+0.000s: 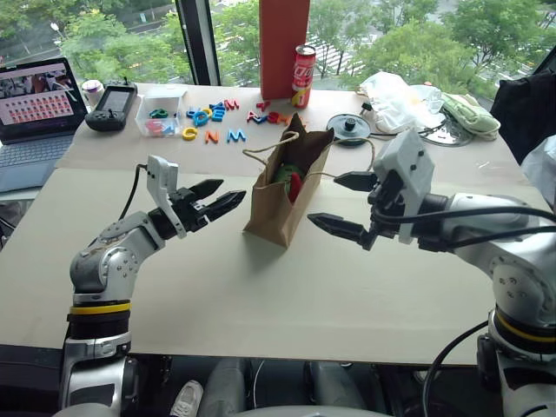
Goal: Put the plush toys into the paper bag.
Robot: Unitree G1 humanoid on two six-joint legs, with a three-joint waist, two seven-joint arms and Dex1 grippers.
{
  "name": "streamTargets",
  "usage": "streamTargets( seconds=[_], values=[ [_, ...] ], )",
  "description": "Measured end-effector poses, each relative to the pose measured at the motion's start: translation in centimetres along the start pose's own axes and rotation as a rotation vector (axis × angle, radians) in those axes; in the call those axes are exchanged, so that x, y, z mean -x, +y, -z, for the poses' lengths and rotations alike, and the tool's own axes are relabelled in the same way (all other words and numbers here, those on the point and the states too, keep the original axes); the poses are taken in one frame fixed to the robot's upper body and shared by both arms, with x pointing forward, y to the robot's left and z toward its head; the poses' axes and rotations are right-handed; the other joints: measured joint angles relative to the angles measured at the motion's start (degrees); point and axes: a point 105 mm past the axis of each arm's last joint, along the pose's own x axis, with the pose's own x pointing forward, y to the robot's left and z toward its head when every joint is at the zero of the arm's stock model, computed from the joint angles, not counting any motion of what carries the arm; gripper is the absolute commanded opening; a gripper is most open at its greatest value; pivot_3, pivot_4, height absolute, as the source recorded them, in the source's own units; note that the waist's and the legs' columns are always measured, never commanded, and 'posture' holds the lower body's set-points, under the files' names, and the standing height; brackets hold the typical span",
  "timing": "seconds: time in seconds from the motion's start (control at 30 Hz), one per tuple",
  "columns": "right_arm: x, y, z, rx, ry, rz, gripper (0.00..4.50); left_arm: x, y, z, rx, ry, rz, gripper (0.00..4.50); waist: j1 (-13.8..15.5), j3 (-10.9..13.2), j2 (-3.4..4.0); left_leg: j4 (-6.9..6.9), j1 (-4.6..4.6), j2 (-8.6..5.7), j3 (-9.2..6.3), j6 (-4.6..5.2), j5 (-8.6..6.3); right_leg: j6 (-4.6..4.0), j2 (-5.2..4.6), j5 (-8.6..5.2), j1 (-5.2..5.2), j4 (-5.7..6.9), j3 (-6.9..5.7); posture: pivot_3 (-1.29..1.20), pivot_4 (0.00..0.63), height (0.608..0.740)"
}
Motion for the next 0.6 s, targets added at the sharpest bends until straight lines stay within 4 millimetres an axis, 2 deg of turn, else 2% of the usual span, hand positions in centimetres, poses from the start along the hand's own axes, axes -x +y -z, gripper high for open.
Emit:
streamTargets(
  seconds=[0.03,0.1,0.17,0.23,0.3,0.37,0.47,0.6],
  values=[
    [-0.4,0.2,0.4,-0.008,0.016,-0.007,3.87,-0.1,-0.2,0.2,-0.014,0.007,0.011,4.5,0.0,0.0,0.0,0.0,-0.01,0.0,0.0,0.0,0.0,0.0,0.0,0.0,-0.02,0.0,0.0,0.0,0.15,0.739],
    [-2.0,-0.3,1.7,-0.036,0.059,0.03,3.16,-0.4,-0.6,0.5,-0.043,0.021,0.037,4.5,-0.1,0.0,-0.01,0.0,0.01,0.01,0.02,0.0,0.0,-0.01,0.01,0.0,-0.01,0.02,0.01,0.0,0.15,0.739],
    [-3.8,-1.1,3.9,-0.066,0.138,0.083,2.44,-0.7,-1.1,0.7,-0.067,0.029,0.071,4.5,-0.1,0.0,-0.01,0.0,-0.01,0.0,0.06,0.0,0.0,-0.01,0.01,0.0,-0.06,0.03,0.02,0.0,0.15,0.739],
    [-4.7,-1.5,5.0,-0.079,0.168,0.108,1.85,-0.7,-1.3,0.8,-0.078,0.035,0.088,4.5,-0.1,0.0,-0.01,0.0,-0.07,-0.02,0.09,0.0,0.0,-0.01,0.0,0.0,-0.14,0.04,0.04,0.0,0.15,0.739],
    [-5.8,-2.2,5.2,-0.068,0.179,0.143,1.07,-0.7,-1.2,0.9,-0.104,0.045,0.095,4.5,-0.1,0.0,-0.01,0.0,-0.1,-0.02,0.12,0.0,0.0,-0.01,0.02,0.0,-0.18,0.04,0.05,0.0,0.15,0.739],
    [-6.3,-3.1,4.6,-0.043,0.166,0.183,0.41,-0.7,-1.3,1.1,-0.117,0.057,0.108,4.5,-0.1,0.0,0.0,-0.01,-0.12,-0.01,0.1,0.0,0.0,-0.01,0.02,0.0,-0.2,0.05,0.02,0.0,0.15,0.739],
    [-7.2,-3.2,3.3,-0.022,0.13,0.191,0.41,-0.8,-1.3,1.2,-0.136,0.062,0.114,4.5,-0.1,0.0,-0.01,-0.01,-0.13,0.01,0.11,0.0,0.0,-0.01,0.02,0.0,-0.21,0.04,0.01,0.0,0.15,0.739],
    [-8.4,-2.0,1.6,-0.001,0.081,0.145,0.41,-1.4,-1.6,1.9,-0.182,0.088,0.128,4.5,0.0,0.0,0.0,-0.01,-0.13,0.01,0.11,0.0,0.0,-0.01,0.02,0.0,-0.21,0.06,0.01,0.0,0.15,0.739]
  ],
)
